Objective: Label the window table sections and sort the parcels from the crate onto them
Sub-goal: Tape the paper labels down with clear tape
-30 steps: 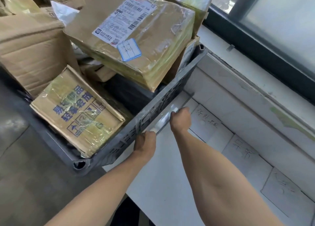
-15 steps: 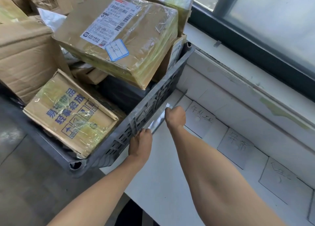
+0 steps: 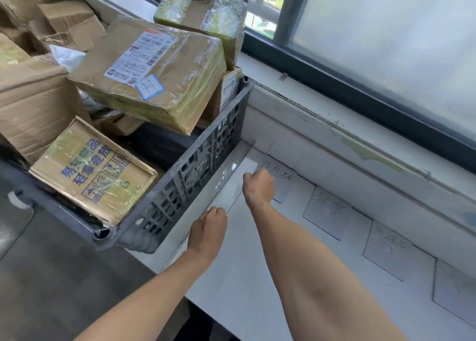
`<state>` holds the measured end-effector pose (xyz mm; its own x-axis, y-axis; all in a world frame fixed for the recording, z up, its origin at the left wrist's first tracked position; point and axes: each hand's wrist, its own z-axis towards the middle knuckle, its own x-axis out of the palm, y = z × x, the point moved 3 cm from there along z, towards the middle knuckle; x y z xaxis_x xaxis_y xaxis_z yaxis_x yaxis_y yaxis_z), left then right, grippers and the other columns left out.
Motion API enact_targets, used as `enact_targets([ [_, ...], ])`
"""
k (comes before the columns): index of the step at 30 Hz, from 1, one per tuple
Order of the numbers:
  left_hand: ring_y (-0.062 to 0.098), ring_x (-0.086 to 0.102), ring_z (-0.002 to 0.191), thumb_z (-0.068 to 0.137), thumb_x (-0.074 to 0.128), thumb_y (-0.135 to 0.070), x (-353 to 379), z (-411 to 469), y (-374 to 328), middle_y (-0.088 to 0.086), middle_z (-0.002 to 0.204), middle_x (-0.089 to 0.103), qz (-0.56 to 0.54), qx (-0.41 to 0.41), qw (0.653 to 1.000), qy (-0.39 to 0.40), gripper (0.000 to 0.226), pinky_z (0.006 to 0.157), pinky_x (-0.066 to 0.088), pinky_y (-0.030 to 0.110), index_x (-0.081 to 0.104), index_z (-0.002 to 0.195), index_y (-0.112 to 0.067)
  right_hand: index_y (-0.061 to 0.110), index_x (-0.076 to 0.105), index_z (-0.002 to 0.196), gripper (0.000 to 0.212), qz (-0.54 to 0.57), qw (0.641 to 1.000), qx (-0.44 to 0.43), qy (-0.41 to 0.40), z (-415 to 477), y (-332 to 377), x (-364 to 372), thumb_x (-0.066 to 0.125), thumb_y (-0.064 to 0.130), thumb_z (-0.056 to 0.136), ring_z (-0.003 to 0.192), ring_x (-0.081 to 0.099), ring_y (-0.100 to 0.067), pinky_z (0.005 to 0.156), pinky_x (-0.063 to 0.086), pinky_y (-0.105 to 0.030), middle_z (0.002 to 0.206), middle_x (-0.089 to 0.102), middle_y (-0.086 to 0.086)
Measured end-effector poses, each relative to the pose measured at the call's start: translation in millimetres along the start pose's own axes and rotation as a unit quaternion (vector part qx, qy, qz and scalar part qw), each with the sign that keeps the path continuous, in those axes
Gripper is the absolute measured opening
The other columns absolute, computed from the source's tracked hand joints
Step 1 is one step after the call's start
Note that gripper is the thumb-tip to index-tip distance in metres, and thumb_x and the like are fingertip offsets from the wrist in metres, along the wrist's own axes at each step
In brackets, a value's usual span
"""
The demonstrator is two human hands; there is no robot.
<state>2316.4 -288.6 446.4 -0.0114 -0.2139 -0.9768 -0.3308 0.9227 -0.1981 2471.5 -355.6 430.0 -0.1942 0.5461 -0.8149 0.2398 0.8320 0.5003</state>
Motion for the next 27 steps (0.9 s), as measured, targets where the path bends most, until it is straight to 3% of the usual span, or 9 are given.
enact_targets([
  [3,0.012,0.066,0.077,0.096,0.062,-0.025,19.3,-17.9,-26.4,-0.003,0.087,0.062,-0.022,-0.017,0.998,0.063,0.009,0.062,0.054,0.025,0.062,0.09,-0.017,0.012,0.05,0.078,0.009,-0.002,1.0,0.018,0.007,-3.3,-37.7,-16.9,0.049,0.017,0.086,0.062,0.047,-0.027,0.049,0.025,-0.027,0.068,0.051,-0.004],
  [5,0.016,0.065,0.09,0.105,0.042,-0.028,32.6,-27.3,-45.8,-0.001,0.1,0.06,-0.062,-0.007,0.996,0.062,0.021,0.075,0.053,0.028,0.058,0.101,-0.016,0.013,0.051,0.082,0.007,-0.009,0.999,0.031,0.007,-1.4,-66.9,-26.5,0.049,0.018,0.087,0.065,0.049,-0.026,0.05,0.026,-0.027,0.075,0.055,-0.006],
  [7,0.018,0.063,0.095,0.106,0.036,-0.027,41.9,-35.5,-70.6,0.001,0.105,0.061,-0.093,-0.008,0.993,0.065,0.025,0.079,0.05,0.028,0.058,0.105,-0.014,0.011,0.051,0.08,0.01,-0.018,0.999,0.042,0.004,3.0,-94.9,-35.9,0.05,0.018,0.087,0.064,0.049,-0.025,0.049,0.025,-0.026,0.075,0.054,-0.006],
  [10,0.024,0.057,0.101,0.104,0.038,-0.025,54.9,-49.0,-104.1,0.006,0.109,0.06,-0.175,-0.024,0.98,0.093,0.026,0.078,0.037,0.027,0.059,0.109,-0.01,0.011,0.049,0.078,0.014,-0.02,0.999,0.045,-0.006,8.6,-128.6,-42.4,0.051,0.019,0.089,0.062,0.046,-0.026,0.048,0.024,-0.027,0.068,0.049,-0.003],
  [15,0.026,0.062,0.095,0.103,0.041,-0.026,74.6,-57.1,-132.9,0.006,0.103,0.06,-0.159,-0.025,0.978,0.131,0.023,0.076,0.043,0.032,0.058,0.102,-0.012,0.012,0.048,0.078,0.014,-0.006,0.997,0.07,-0.023,10.6,-162.3,-49.9,0.051,0.018,0.09,0.059,0.041,-0.024,0.048,0.024,-0.027,0.065,0.044,-0.001],
  [19,0.023,0.064,0.086,0.103,0.044,-0.026,86.7,-55.5,-131.8,0.004,0.098,0.062,-0.144,-0.027,0.98,0.134,0.021,0.066,0.04,0.028,0.058,0.095,-0.012,0.008,0.055,0.088,0.011,0.022,0.995,0.096,-0.017,13.8,-177.5,-53.4,0.052,0.018,0.092,0.068,0.05,-0.025,0.059,0.034,-0.028,0.074,0.055,-0.003],
  [22,0.024,0.065,0.087,0.103,0.045,-0.027,92.5,-52.8,-132.7,0.005,0.099,0.063,-0.135,-0.014,0.981,0.139,0.021,0.07,0.046,0.031,0.059,0.097,-0.012,0.006,0.059,0.097,0.015,0.032,0.994,0.104,-0.011,15.5,-183.3,-49.8,0.052,0.019,0.094,0.075,0.055,-0.025,0.064,0.038,-0.029,0.089,0.063,-0.006],
  [27,0.026,0.064,0.087,0.102,0.046,-0.027,98.7,-46.0,-133.5,0.005,0.098,0.062,-0.144,-0.014,0.98,0.139,0.021,0.067,0.04,0.03,0.058,0.094,-0.012,0.006,0.06,0.101,0.017,0.049,0.992,0.112,-0.01,20.9,-185.7,-46.8,0.053,0.02,0.095,0.088,0.062,-0.029,0.068,0.04,-0.03,0.097,0.066,-0.008],
])
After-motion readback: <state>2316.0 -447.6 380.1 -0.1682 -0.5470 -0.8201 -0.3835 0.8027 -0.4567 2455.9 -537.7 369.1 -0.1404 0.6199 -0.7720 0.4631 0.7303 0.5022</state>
